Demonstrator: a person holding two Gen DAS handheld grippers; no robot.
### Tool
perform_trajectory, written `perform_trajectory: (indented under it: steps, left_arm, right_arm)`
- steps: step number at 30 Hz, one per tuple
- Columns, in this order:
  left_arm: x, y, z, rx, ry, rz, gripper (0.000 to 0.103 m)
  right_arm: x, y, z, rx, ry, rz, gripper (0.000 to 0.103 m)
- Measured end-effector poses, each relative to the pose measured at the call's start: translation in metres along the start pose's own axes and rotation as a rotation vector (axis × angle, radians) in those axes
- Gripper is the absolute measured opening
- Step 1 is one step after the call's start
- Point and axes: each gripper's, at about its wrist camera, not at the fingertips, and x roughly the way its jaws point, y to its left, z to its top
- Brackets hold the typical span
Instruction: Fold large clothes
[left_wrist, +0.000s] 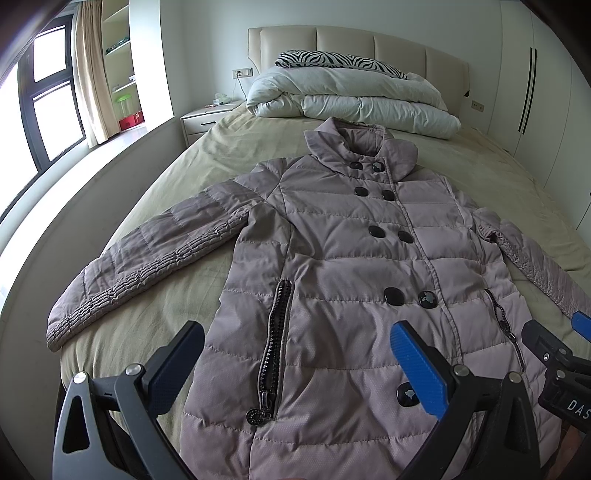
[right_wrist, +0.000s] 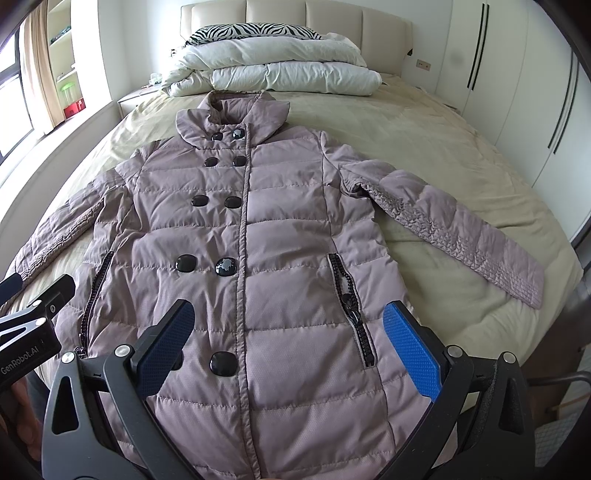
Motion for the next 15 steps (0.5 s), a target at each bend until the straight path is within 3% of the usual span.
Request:
perform_trajectory:
  steps: [15]
  left_arm:
    - [0.0000, -0.0001, -0.0002, 0.002, -0.001, 0.001, 0.103]
  right_arm:
    - [0.0002, 0.0000, 0.0001, 0.000, 0.003, 0.000, 0.103]
